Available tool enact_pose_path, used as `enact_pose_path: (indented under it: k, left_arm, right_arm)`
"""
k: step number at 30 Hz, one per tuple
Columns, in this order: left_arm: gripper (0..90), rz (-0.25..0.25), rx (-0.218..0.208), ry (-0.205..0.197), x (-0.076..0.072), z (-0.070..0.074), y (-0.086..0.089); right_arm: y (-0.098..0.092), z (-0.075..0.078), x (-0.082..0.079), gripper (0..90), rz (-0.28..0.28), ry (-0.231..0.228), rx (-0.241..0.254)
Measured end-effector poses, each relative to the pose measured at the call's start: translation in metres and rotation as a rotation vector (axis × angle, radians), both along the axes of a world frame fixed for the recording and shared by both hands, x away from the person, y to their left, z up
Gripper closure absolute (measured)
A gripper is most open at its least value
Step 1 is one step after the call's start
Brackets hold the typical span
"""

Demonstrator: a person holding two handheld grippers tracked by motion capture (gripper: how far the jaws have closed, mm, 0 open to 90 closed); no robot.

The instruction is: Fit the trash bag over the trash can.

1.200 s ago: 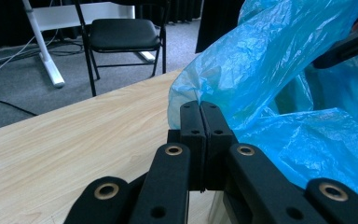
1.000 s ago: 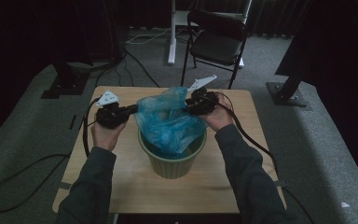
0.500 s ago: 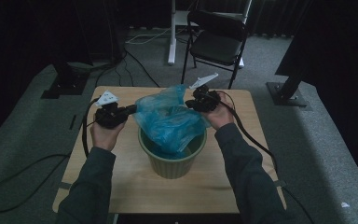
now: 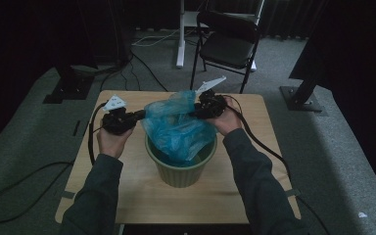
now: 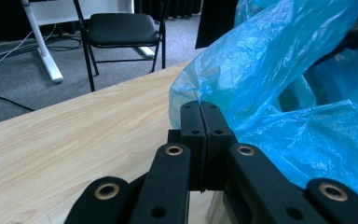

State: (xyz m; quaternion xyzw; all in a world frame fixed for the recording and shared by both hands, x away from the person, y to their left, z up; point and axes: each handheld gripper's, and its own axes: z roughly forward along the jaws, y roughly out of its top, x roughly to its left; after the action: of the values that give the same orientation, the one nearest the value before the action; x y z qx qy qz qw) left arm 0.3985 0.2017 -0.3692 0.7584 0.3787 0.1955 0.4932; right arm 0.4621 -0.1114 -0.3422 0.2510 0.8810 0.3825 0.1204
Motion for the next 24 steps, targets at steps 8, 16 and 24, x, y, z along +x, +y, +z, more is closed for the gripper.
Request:
enact_pose_path:
  k: [8,16,24]
  left_arm:
    - [89.1,0.010,0.008,0.017,0.001,-0.004,0.001]
    - [89.3,0.028,0.022,0.046,0.005,-0.013,0.001]
    - [89.2,0.028,0.020,0.102,0.008,-0.026,0.004]
  right_arm:
    - [-0.010,0.003,0.005,90.0,-0.098,0.003,-0.032]
    - [-0.019,-0.008,0.009,90.0,-0.173,0.025,-0.093]
    - [-0.042,-0.024,0.011,90.0,-0.200,0.090,-0.061]
